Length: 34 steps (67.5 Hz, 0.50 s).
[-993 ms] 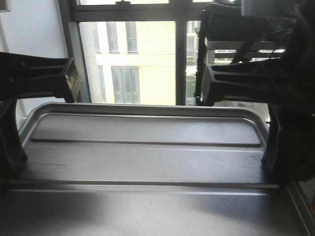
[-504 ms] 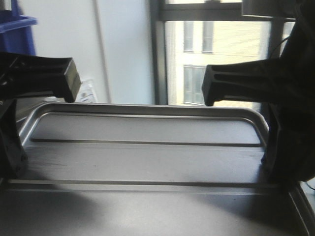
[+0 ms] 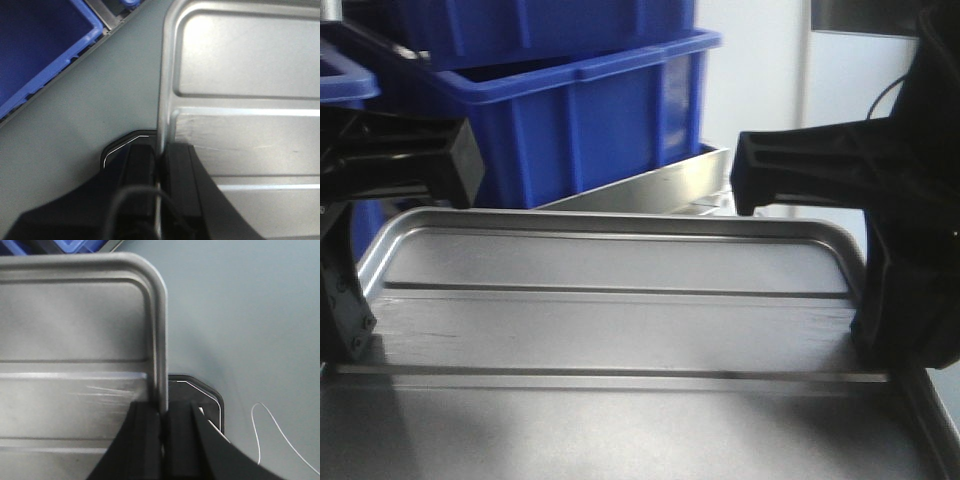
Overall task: Grab silver tray and place in blue box
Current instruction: 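Hold the tray level in both grippers while the base drives to the blue bin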
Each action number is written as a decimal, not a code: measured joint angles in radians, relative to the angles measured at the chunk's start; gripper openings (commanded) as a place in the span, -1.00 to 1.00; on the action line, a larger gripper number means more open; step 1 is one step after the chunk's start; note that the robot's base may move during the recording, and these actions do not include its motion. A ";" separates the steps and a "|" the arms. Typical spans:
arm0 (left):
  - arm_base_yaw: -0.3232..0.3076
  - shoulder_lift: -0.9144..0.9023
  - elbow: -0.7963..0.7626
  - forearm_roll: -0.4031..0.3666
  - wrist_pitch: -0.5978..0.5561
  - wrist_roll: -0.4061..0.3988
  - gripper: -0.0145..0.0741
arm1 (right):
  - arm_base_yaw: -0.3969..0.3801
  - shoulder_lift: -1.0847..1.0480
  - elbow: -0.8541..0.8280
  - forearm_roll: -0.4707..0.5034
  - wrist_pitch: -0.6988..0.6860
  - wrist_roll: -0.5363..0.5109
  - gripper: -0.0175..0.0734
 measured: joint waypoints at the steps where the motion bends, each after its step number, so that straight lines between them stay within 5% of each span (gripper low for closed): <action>1: 0.000 0.000 0.000 0.000 0.000 0.000 -0.69 | 0.000 0.000 0.000 0.000 0.000 0.000 -0.50; 34: 0.000 0.000 0.000 0.000 0.000 0.000 -0.69 | 0.000 0.000 0.000 0.000 -0.002 0.000 -0.50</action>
